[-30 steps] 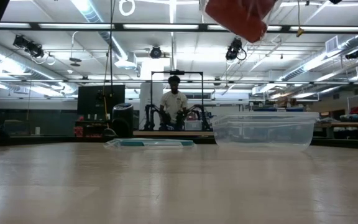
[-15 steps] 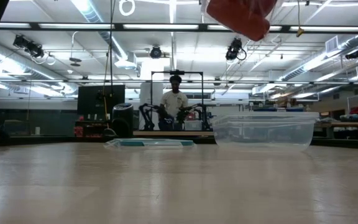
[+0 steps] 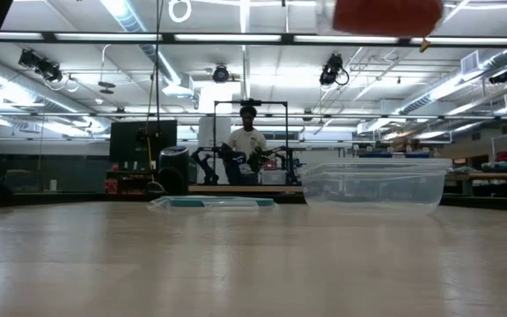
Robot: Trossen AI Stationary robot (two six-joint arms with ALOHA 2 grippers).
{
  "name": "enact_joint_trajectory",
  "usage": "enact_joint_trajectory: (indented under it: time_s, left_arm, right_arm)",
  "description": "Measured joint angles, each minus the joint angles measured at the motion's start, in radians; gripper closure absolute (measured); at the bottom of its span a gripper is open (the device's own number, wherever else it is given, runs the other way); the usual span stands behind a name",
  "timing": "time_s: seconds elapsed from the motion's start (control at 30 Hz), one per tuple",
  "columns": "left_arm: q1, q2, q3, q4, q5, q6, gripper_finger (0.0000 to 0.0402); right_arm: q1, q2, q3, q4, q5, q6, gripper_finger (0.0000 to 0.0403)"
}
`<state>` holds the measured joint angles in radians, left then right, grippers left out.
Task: Roll bandage
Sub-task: Close the transparent zip bag
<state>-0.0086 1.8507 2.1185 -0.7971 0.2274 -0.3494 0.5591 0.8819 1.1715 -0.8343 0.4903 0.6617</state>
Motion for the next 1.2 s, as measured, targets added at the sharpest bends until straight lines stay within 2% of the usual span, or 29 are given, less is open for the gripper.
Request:
enact_joint_trajectory:
  time_s: [0.13,0.37,0.5,0.73,0.83,0.97,1.1,1.2]
  left_arm:
    - [0.0,0.0,0.0,0.0,0.021,-0.003,0.0391]
    - [0.0,0.0,0.0,-0.002,0.029,-0.003,0.0392]
    - [0.0,0.0,0.0,-0.021,0.04,-0.003,0.0392]
    - [-0.002,0.0,0.0,-0.071,0.058,0.001,0.038]
    - [-0.008,0.0,0.0,-0.064,0.092,0.001,0.0352]
    - [-0.013,0.0,0.0,-0.061,0.128,-0.02,0.0286]
    - [-0.011,0.0,0.0,-0.017,0.112,-0.096,0.0217]
    - [-0.01,0.0,0.0,0.057,0.093,-0.129,0.0185]
  right_arm:
    - [-0.034,-0.001,0.055,-0.038,-0.061,0.01,0.0401]
    - [-0.105,0.052,0.109,-0.158,-0.269,0.074,0.0402]
    - [-0.113,0.087,0.127,-0.173,-0.312,0.064,0.0402]
    - [-0.119,0.114,0.158,-0.179,-0.309,0.037,0.0402]
    - [-0.122,0.114,0.168,-0.182,-0.32,0.043,0.0403]
    - [-0.122,0.114,0.186,-0.18,-0.322,0.044,0.0403]
    - [-0.122,0.118,0.186,-0.18,-0.322,0.053,0.0403]
    - [-0.129,0.143,0.186,-0.179,-0.339,0.045,0.0403]
